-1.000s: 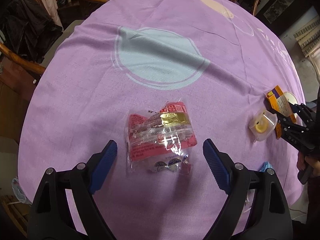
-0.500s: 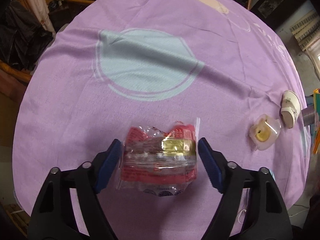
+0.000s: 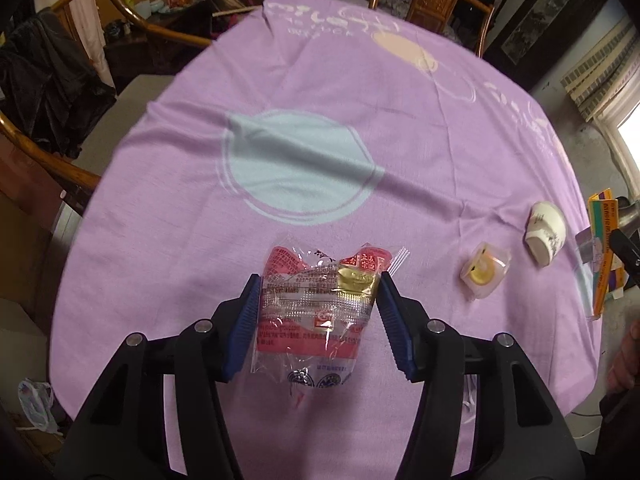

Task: Collect trash
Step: 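Grasp the orange medicine box with the right tool while the left tool holds the bag, then carry the bag and box to the red basket and open both tools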

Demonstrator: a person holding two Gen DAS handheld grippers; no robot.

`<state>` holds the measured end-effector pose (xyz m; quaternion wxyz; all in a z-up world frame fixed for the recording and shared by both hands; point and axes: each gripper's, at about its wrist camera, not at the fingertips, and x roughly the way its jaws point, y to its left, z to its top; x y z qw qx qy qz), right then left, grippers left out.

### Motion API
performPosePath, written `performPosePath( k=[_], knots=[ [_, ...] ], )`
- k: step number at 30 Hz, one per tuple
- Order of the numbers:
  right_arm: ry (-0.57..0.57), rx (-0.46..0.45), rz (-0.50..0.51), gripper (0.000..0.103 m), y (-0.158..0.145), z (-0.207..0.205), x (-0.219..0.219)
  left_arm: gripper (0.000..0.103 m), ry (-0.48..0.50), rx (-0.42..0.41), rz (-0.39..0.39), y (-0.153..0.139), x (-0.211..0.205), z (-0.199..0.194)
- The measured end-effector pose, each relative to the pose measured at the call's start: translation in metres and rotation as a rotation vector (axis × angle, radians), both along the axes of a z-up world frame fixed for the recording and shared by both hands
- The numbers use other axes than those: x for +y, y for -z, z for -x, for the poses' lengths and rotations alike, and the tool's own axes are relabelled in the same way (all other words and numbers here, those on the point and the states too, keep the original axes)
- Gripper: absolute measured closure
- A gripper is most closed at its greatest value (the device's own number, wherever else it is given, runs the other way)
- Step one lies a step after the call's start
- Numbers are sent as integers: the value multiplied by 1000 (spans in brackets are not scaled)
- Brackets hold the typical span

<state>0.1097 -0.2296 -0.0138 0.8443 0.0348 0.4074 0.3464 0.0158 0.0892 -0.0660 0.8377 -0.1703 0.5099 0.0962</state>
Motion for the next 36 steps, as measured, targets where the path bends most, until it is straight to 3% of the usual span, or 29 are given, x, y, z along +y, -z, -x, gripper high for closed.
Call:
performPosePath(
  k=[8,18,23,29,31,33,35,36],
  knots=[
    [-50,-35,-24,52,-19,31,54,46,-75,-90,-25,-41,53,51],
    [-197,-20,-36,52,-32,70,158,46,-272,-87,-36,-41,145,159],
    [-298,-42,-34,52,-46,93,215,46,-393,-54,-48,-29,187,226],
    [-396,-62,7,52,-60,123,265,44,-523,30,13,16,218,292],
    [-418,-66,28,52,-64,133,278,34,-554,68,33,31,224,304],
    [-437,-68,45,51,-67,140,287,33,-579,86,71,43,229,316],
    [-463,-64,61,51,-71,148,301,20,-608,94,97,47,234,326],
    [-479,-63,66,51,-73,152,308,19,-623,90,94,45,236,330]
  ],
)
